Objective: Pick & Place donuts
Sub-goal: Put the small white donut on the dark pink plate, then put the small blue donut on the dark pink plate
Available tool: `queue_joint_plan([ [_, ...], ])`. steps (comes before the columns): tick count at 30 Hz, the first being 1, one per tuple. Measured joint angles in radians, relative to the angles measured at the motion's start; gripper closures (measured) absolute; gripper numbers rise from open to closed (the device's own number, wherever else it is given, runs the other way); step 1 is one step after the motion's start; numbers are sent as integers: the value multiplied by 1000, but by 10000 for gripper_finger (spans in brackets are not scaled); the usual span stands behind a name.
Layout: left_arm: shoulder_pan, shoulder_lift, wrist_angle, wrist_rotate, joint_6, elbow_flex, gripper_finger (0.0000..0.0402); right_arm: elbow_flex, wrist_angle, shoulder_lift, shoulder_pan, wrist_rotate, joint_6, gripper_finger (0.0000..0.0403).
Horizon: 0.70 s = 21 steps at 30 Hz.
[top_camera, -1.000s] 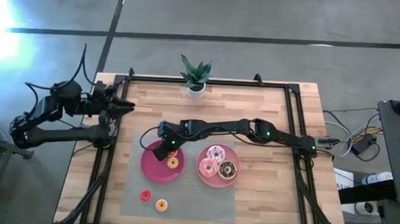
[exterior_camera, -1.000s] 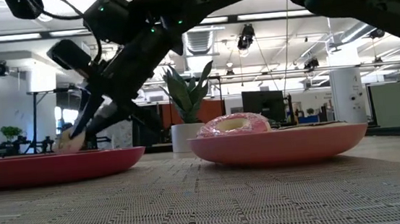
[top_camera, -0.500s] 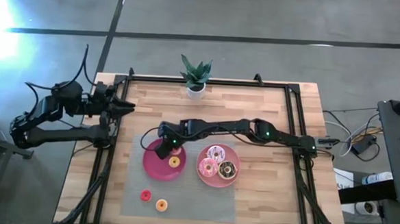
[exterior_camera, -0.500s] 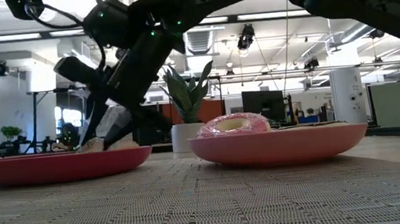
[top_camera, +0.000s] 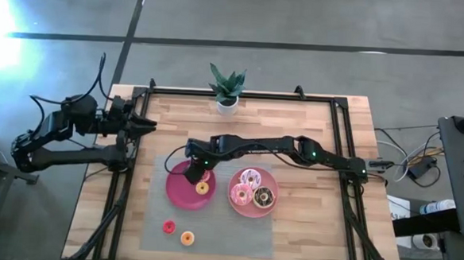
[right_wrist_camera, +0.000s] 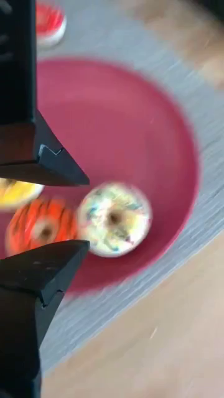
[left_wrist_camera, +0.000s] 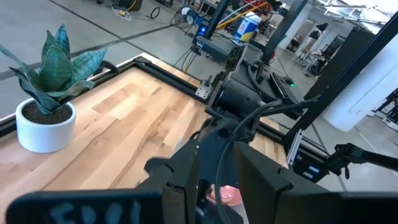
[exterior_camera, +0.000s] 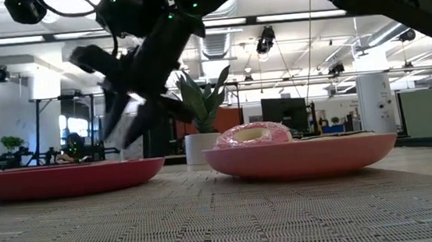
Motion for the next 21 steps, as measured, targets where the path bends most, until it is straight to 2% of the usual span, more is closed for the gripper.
queue_joint_plan([
  [4,0,0,-16,0,0,-1,326,-1,-131,-7,-7,67,-79,259],
  [8,0,0,-105,0,-2,-6,326,-1,-163,-57,-5,158,-193,261],
  [12,0,0,-189,1,-68,-30,326,1,-172,-103,-5,171,-305,267],
  [16,-2,-1,-190,10,-109,-66,326,-3,-177,-136,15,178,-398,272],
  [21,-39,-2,-141,62,-141,-125,326,-3,-228,-163,82,212,-369,276],
])
